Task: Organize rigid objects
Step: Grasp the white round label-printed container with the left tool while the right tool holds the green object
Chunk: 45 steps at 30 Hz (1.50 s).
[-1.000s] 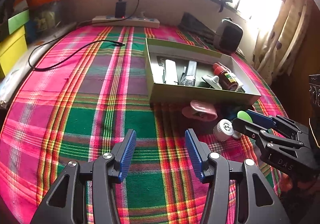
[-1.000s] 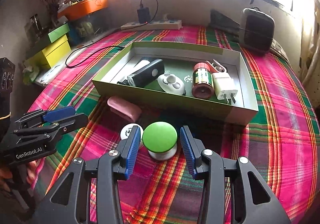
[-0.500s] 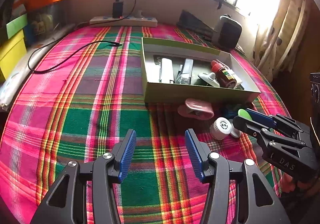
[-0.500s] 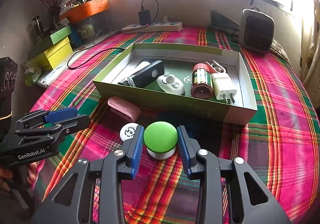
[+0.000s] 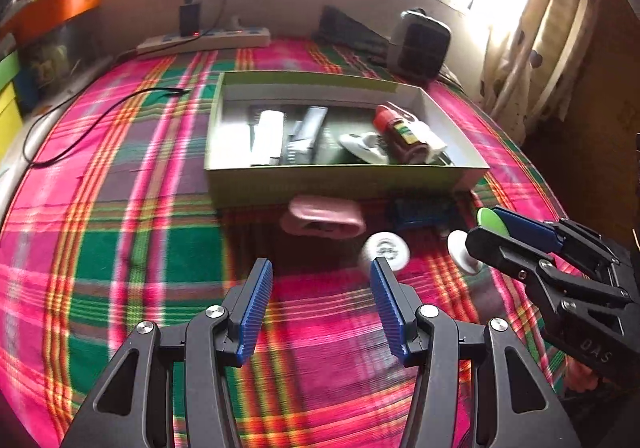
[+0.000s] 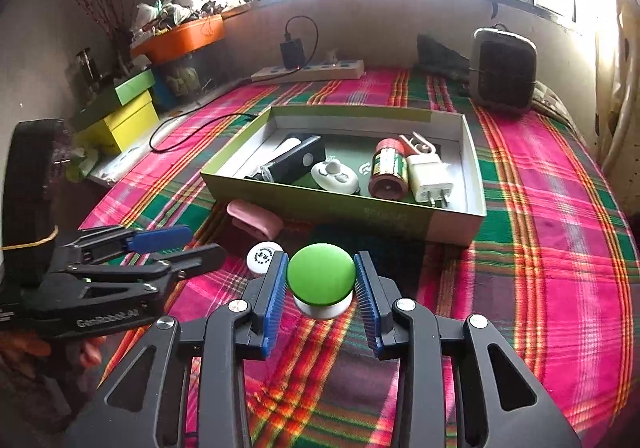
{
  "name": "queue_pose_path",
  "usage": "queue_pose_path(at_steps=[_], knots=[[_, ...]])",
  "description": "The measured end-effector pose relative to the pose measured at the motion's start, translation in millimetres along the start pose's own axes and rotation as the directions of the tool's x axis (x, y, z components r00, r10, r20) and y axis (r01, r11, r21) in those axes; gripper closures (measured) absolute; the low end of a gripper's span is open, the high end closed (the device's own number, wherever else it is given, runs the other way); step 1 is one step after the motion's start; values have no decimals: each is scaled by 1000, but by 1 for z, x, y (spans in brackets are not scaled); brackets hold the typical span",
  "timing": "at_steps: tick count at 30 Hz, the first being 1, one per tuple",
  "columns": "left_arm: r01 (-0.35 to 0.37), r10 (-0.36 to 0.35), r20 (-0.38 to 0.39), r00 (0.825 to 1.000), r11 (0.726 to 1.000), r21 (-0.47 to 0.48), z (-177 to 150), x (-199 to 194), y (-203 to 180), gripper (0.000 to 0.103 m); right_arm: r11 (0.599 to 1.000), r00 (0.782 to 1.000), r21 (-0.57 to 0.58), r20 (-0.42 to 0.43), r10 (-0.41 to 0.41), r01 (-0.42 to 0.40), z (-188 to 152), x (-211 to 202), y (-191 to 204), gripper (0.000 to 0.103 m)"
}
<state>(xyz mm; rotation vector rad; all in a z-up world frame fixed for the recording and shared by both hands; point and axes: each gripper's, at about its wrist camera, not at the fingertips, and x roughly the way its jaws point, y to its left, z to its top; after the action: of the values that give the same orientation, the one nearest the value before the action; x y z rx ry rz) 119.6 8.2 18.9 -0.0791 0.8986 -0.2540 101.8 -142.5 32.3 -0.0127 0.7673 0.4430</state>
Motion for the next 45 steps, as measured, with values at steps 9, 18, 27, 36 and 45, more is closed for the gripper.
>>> queue_pose_path(at_steps=[9,18,27,36,45], knots=[[-1,2,-26,1000,999,48,5,13,-26,52,999,999,21,21,-25,25,-5,-15,-22,68],[-49,52,-35,998,996,69,8,23,-36,52,999,999,40,30,-21,19,-7,-19,-37,68],[-93,95,-21,995,992,83,9,27,-38,54,999,1000,44,27,-15,14,-9,-17,-40,68],[-108,109,-10,994,990,88,7,26,-38,75,999,1000,45,20,-16,15,-9,-15,-41,68],[-88,89,-4,996,992,87,4,23,-37,76,999,1000,43,18,-21,20,-9,-13,-41,68]])
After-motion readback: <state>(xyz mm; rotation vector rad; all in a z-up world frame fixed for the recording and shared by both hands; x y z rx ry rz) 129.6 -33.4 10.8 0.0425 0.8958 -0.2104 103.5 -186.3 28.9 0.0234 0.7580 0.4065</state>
